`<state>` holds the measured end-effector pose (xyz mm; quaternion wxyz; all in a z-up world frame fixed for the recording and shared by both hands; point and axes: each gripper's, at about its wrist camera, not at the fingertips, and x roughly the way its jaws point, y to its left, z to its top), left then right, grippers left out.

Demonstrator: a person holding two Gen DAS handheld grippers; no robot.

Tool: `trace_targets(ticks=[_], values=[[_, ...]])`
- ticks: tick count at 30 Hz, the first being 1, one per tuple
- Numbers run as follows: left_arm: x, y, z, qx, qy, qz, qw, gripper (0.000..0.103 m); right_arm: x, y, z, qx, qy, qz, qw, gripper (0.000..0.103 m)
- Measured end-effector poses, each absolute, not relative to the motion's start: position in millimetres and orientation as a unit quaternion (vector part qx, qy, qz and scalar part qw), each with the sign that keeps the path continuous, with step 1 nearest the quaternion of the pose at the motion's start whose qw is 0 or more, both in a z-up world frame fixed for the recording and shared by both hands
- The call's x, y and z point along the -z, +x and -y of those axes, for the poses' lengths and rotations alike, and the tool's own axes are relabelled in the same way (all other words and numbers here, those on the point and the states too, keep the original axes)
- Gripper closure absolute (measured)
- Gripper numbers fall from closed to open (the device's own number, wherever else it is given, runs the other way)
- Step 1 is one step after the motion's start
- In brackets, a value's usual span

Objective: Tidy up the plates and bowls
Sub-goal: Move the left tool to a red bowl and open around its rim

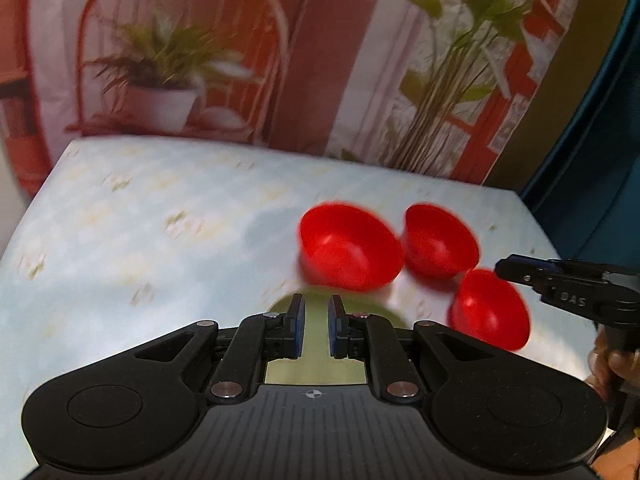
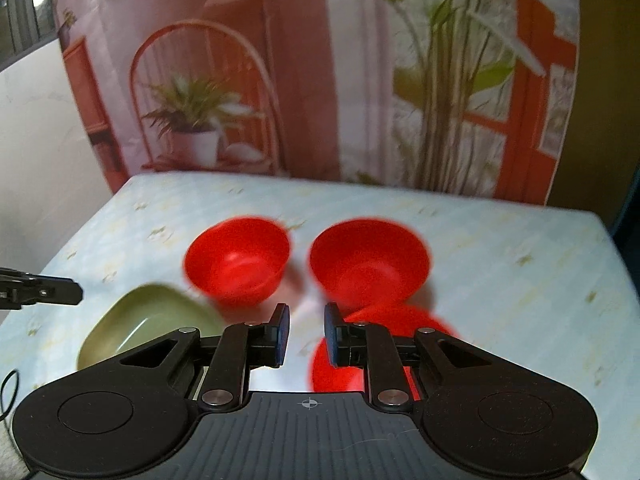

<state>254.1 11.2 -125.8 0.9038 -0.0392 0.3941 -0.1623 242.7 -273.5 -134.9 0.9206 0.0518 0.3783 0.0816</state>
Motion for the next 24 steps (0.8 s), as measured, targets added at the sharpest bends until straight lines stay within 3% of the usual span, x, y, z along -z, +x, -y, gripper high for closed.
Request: trace_targets(ticks=[9, 17, 24], values=[[105.6, 311.9, 72.6, 0.211, -0.016, -0.371, 0.904, 0.09, 146.0, 287.7, 324.8, -0.059, 0.057, -0.367, 0.927, 0.085], [138.5, 359.5, 139.2, 0.234, 0.006, -0.407, 0.883, 0.09, 181.5, 314.9, 356.4, -0.041, 0.094, -0.392, 0.914, 0.085], [169.9, 391.1, 151.2, 0.237, -0.004, -0.449, 0.862, 0.09, 199.4, 323.5, 362.3, -0.047, 0.132, -0.408, 0.902, 0.084]])
